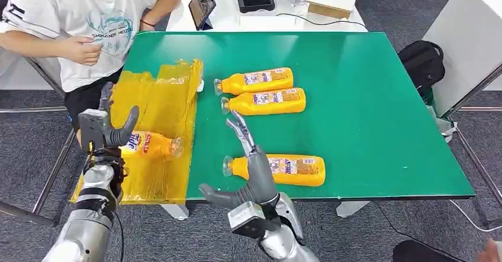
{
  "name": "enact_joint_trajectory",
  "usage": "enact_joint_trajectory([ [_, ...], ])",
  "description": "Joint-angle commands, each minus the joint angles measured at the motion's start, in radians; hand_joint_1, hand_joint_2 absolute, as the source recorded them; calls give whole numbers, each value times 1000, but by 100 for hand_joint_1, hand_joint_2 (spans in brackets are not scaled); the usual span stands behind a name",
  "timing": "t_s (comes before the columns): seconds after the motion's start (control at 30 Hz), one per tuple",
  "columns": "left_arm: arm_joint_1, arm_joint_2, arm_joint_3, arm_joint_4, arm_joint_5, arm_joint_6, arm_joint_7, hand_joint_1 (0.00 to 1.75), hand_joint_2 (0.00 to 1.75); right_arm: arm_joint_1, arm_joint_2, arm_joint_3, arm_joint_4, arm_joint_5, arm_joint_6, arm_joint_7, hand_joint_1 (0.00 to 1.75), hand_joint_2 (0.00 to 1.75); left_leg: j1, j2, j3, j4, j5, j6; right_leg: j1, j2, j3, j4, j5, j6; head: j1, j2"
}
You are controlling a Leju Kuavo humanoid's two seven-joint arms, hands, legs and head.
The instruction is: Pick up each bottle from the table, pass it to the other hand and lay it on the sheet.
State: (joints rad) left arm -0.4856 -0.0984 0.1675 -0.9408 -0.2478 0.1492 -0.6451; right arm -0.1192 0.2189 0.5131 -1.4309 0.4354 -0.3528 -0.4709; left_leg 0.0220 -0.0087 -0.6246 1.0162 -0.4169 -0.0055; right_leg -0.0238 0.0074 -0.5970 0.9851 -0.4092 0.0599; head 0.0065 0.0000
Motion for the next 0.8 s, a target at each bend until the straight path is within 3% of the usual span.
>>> enact_joint_trajectory([
  [0.03, 185, -98, -19, -214, 145, -39, -13, 0, 175, -250, -246, -130, 59, 180, 128, 224, 0, 175, 0, 1, 2, -1, 0, 2, 0, 0, 3, -2, 0, -1, 0, 0],
  [0.47, 211, -106, -29, -222, 148, -43, -25, 0, 175, -235, -247, -153, 33, 189, 140, 240, 0, 175, 0, 1, 1, 1, -1, 1, 0, 0, 2, -1, 0, 0, 0, 0],
  [0.57, 270, -121, -49, -246, 116, -19, -30, 0, 175, -245, -301, -159, 51, 216, 195, 324, 0, 175, -1, 0, 1, 1, -1, 2, 0, -1, 2, -1, 0, 0, 0, 0],
  [0.7, 330, -129, -86, -255, 41, 44, -53, 0, 175, -249, -327, -189, 117, 207, 256, 356, 0, 175, -1, 0, 3, -1, -1, 3, 0, -1, 4, -3, 0, 0, 0, 0],
  [0.8, 338, -129, -85, -251, 29, 54, -53, 0, 175, -275, -368, -155, 213, 199, 362, 411, 0, 175, -1, 0, 4, 0, -2, 3, 0, -1, 5, -3, 0, -1, 0, 0],
])
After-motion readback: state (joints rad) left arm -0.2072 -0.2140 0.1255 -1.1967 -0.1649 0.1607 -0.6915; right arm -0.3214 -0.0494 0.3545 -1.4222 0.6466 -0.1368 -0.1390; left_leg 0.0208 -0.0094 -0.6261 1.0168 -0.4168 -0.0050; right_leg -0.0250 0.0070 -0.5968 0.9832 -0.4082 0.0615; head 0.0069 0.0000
